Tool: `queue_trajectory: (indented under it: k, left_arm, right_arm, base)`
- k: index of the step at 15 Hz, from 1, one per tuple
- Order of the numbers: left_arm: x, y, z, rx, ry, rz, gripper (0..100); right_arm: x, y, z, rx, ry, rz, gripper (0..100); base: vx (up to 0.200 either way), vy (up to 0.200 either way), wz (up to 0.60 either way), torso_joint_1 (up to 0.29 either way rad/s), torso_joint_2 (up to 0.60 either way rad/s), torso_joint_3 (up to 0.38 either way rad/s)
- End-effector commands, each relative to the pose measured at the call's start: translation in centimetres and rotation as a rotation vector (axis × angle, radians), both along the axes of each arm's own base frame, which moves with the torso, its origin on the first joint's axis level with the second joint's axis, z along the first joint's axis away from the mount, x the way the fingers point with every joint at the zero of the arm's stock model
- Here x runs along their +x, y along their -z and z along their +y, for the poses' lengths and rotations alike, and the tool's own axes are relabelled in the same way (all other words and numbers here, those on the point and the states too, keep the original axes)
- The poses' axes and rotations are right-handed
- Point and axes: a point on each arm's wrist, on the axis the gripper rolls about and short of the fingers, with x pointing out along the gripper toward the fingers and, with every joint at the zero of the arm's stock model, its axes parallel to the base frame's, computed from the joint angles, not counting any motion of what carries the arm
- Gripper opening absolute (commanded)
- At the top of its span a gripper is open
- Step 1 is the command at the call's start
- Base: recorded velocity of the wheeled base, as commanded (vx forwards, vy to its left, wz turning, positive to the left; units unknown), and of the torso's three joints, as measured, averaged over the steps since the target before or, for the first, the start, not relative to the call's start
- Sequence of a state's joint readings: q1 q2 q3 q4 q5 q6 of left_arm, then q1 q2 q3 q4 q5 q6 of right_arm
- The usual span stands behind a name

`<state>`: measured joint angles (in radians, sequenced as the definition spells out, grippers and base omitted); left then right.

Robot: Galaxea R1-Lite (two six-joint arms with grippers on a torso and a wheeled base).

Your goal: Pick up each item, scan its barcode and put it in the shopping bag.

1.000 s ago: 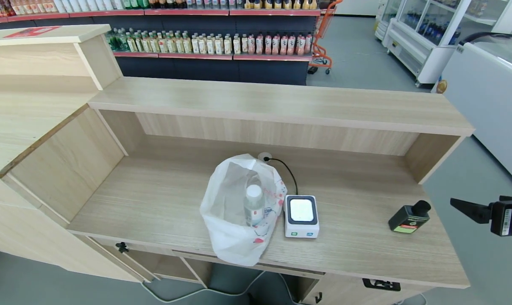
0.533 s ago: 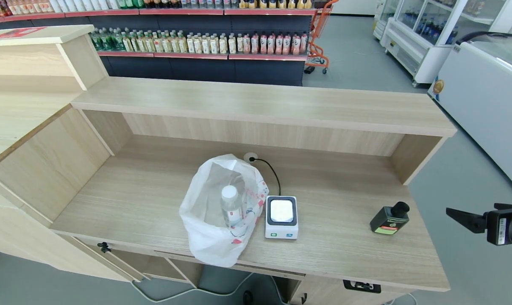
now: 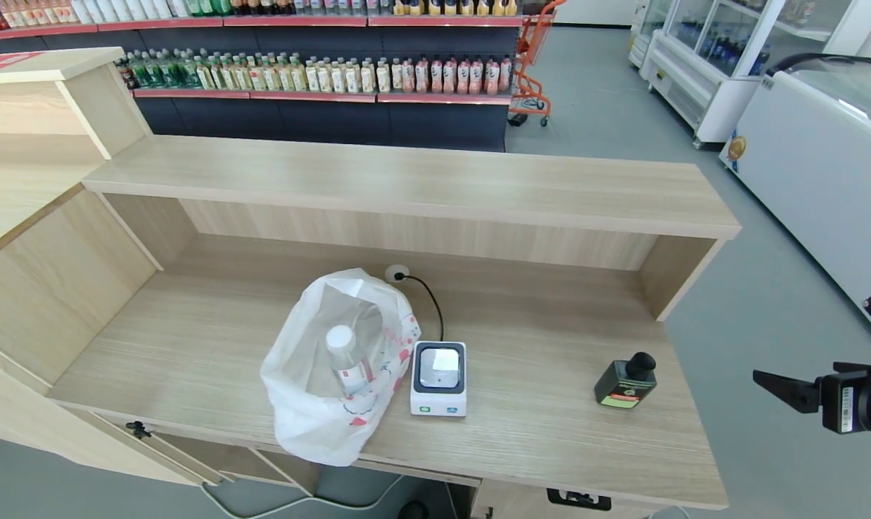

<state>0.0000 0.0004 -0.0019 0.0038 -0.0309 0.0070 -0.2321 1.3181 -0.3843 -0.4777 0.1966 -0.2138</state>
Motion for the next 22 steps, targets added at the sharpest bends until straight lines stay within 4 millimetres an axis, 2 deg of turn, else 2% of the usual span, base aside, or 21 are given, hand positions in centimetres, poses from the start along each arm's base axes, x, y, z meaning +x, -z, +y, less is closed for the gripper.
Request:
queue_trajectory:
  k: [1, 7, 10, 14, 17, 22]
  left_arm:
    - [0.0, 0.0, 0.0, 0.001, 0.000, 0.001, 0]
    - [0.0, 0.0, 0.0, 0.001, 0.000, -0.001, 0]
    - [0.0, 0.0, 0.0, 0.001, 0.000, 0.001, 0]
    - [0.0, 0.0, 0.0, 0.001, 0.000, 0.001, 0]
    - [0.0, 0.0, 0.0, 0.001, 0.000, -0.002, 0]
    - [0.0, 0.0, 0.0, 0.001, 0.000, 0.001, 0]
  right_arm:
    - [0.0, 0.3, 0.0, -0.002, -0.003, 0.014, 100]
    - [-0.4, 1.2, 0.2, -0.043, -0.036, 0.055, 100]
    - [-0.1, 2.5, 0.2, -0.145, -0.098, 0.119, 100]
    - [1.6, 4.2, -0.3, -0.260, -0.150, 0.216, 100]
    - [4.2, 5.6, -0.9, -0.356, -0.231, 0.254, 100]
    - [7.4, 8.6, 0.3, -0.375, -0.405, 0.208, 100]
  base:
    - [0.000, 0.000, 0.00, 0.000, 0.00, 0.000]
    - [0.000, 0.000, 0.00, 0.000, 0.00, 0.000]
    - [0.000, 0.000, 0.00, 0.000, 0.00, 0.000]
    - [0.000, 0.000, 0.00, 0.000, 0.00, 0.000]
    - [0.000, 0.000, 0.00, 0.000, 0.00, 0.000]
    - [0.000, 0.000, 0.00, 0.000, 0.00, 0.000]
